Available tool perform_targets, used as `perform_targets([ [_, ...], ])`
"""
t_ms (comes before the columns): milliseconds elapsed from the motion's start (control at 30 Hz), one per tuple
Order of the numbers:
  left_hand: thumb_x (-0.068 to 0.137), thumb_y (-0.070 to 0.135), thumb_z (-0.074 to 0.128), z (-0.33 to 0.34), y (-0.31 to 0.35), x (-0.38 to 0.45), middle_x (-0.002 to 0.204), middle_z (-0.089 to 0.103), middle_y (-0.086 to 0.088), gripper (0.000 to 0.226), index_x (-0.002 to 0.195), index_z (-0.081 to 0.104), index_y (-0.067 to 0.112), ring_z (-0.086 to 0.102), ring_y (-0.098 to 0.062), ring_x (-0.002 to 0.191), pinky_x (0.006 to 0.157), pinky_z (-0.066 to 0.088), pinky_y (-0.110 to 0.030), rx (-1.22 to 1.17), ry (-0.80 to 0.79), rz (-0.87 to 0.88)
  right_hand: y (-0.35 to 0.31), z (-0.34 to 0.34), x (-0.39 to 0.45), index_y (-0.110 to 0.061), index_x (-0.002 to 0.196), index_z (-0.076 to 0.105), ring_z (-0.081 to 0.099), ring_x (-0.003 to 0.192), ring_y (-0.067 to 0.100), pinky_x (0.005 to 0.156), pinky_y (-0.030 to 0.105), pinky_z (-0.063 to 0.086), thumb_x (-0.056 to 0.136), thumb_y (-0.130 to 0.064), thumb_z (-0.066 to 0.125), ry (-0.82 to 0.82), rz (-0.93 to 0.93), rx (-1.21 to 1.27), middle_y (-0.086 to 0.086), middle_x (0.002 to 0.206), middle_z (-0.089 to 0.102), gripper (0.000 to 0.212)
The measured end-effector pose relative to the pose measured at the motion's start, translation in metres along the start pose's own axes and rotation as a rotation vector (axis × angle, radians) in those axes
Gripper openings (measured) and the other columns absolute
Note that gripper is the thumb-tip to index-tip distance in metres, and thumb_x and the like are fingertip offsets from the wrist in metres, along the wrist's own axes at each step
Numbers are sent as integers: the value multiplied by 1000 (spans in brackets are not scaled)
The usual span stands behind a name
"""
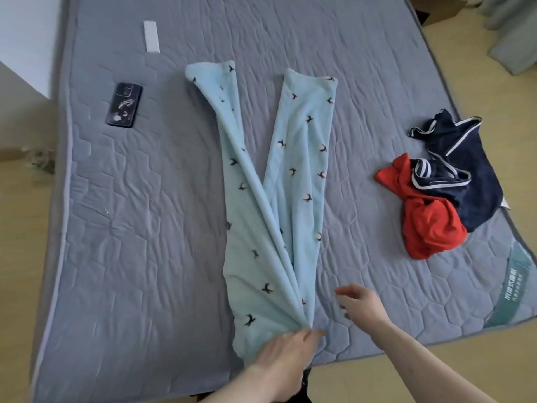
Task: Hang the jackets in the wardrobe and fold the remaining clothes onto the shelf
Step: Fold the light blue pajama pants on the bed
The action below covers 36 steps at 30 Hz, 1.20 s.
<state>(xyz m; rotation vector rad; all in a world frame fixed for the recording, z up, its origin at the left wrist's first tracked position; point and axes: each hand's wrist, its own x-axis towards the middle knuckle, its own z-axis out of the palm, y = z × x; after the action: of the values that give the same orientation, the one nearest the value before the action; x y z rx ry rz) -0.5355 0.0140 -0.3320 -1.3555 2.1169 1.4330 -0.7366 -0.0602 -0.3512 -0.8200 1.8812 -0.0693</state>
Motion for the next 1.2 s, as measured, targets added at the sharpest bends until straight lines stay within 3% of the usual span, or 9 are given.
perform_targets([
  [67, 99, 8, 46, 3, 11, 15, 135, 52, -11, 39, 136, 44, 21, 54, -36, 127, 96, 44, -45, 37, -89, -38, 6, 1, 8, -20, 105, 73, 67, 86, 25, 82, 43, 58, 96, -14, 59, -6, 14, -7, 5, 94, 71, 18],
  [133, 109, 30, 34, 12, 13, 23, 124, 57, -17, 38, 140, 49, 14, 52, -35, 130, 102, 40, -40, 37, -157, -82, 12, 6, 15, -21, 105, 72, 67, 83, 23, 77, 39, 57, 96, -16, 58, -16, 29, -21, 4, 94, 72, 17],
  [300, 96, 22, 57, 4, -22, 22, 133, 60, 4, 42, 137, 53, 29, 59, -21, 121, 101, 46, -30, -190, -197, -129, 8, 23, 37, -24, 105, 70, 65, 77, 9, 56, 16, 46, 93, -21, 61, -44, 17, -100, -5, 95, 71, 15],
  [400, 86, 16, 59, -29, -58, 33, 109, 67, 15, 37, 119, 64, 30, 59, 6, 79, 76, 46, -14, -433, -19, -217, -18, 36, 53, -25, 104, 70, 61, 81, -2, 56, 6, 40, 90, -26, 69, -21, -56, -65, -9, 98, 71, 14],
  [500, 84, 10, 60, -76, -110, 46, 96, 68, 18, 29, 102, 66, 33, 55, 2, 60, 64, 44, -14, -443, 289, -335, -51, 55, 73, -25, 111, 68, 68, 91, 11, 72, 19, 49, 90, -34, 70, -19, -136, -14, -12, 101, 69, 23],
  [700, 85, 15, 65, -148, -195, 66, 99, 63, 16, 26, 99, 60, 36, 60, 1, 69, 63, 42, -19, -336, 631, -517, -106, 94, 108, -28, 117, 54, 63, 95, 12, 80, 30, 50, 89, -43, 68, 41, -197, -42, -13, 106, 62, 35],
  [933, 88, 31, 65, -186, -214, 104, 128, 44, 5, 44, 129, 51, 26, 59, -17, 103, 86, 48, -35, -203, 588, -585, -110, 92, 100, -25, 79, 48, 46, 57, 3, 51, 22, 42, 89, -34, 52, 168, -294, 259, -15, 66, 51, 14],
  [1067, 88, 34, 69, -205, -214, 134, 146, 34, -4, 62, 142, 42, 17, 53, -27, 122, 99, 43, -35, -166, 522, -612, -80, 69, 89, -35, 81, 47, 51, 55, -1, 48, 21, 44, 92, -35, 43, 274, -295, 376, -13, 72, 60, 11],
  [1200, 87, 44, 70, -226, -225, 165, 165, 9, -11, 90, 157, 22, 12, 31, -35, 147, 119, 30, -40, -123, 487, -709, -61, 58, 111, -32, 88, 47, 58, 64, 4, 55, 31, 47, 98, -22, 45, 283, -144, 200, -8, 80, 64, 14],
])
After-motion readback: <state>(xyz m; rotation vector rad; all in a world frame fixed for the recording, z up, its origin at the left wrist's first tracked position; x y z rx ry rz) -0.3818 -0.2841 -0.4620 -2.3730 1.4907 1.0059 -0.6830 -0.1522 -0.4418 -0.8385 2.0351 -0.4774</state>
